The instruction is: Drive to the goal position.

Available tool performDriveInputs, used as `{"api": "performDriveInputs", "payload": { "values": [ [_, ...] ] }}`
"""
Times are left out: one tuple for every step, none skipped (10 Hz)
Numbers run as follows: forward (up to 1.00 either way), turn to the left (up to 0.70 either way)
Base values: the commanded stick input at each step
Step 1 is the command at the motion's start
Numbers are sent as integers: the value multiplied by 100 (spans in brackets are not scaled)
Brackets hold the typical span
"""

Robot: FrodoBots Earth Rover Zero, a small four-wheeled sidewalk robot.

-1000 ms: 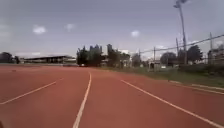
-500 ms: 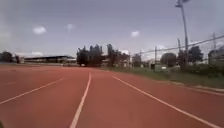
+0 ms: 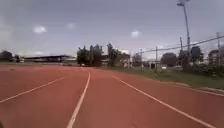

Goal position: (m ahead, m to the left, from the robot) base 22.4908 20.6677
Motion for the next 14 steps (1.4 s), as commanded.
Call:
{"api": "performDriveInputs", "payload": {
  "values": [
    [45, 0],
    [45, 0],
    [45, 0],
    [45, 0],
    [45, 0],
    [45, 0],
    [45, 0],
    [45, 0],
    [45, 0],
    [45, 0],
    [45, 0],
    [45, 0],
    [45, 0],
    [45, 0]
  ]
}}
